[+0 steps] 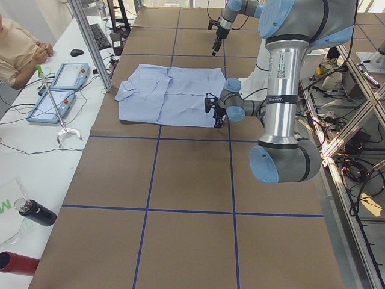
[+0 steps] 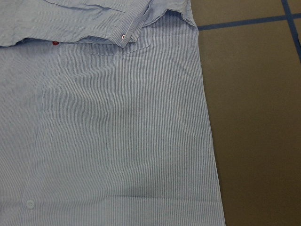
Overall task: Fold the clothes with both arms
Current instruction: 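Position both grippers at the hem corners nearest the robot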
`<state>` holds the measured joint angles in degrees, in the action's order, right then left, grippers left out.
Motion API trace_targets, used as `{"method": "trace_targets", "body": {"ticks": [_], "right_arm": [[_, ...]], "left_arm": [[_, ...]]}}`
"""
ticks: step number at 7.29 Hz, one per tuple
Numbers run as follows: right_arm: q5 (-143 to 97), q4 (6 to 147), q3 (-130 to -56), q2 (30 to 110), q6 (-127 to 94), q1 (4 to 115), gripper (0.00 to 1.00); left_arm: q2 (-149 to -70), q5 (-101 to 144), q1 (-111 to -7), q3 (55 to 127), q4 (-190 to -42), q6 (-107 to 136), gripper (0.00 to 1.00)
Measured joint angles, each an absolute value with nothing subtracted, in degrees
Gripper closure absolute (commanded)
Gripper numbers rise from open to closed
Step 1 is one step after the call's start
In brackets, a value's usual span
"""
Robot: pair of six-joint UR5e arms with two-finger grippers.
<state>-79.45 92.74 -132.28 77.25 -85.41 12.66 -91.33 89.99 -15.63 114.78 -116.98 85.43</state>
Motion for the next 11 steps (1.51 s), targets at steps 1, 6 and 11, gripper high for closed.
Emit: {"method": "trace_targets", "body": {"ticks": [1, 6, 11], "right_arm": [[-79.5, 92.8, -132.3, 77.3, -85.4, 12.7, 0.00], [-79.5, 92.8, -132.3, 77.3, -85.4, 12.7, 0.00], [-79.4, 91.8, -132.2, 78.6, -85.8, 12.1, 0.01]], "left_arm": [[-91.3, 90.0, -15.4, 114.6, -117.0, 85.5, 0.28], [-91.3, 90.1, -14.9, 114.3, -117.0, 85.7, 1.00], [-91.3, 90.2, -14.9, 114.9, -117.0, 85.8, 1.00]]}}
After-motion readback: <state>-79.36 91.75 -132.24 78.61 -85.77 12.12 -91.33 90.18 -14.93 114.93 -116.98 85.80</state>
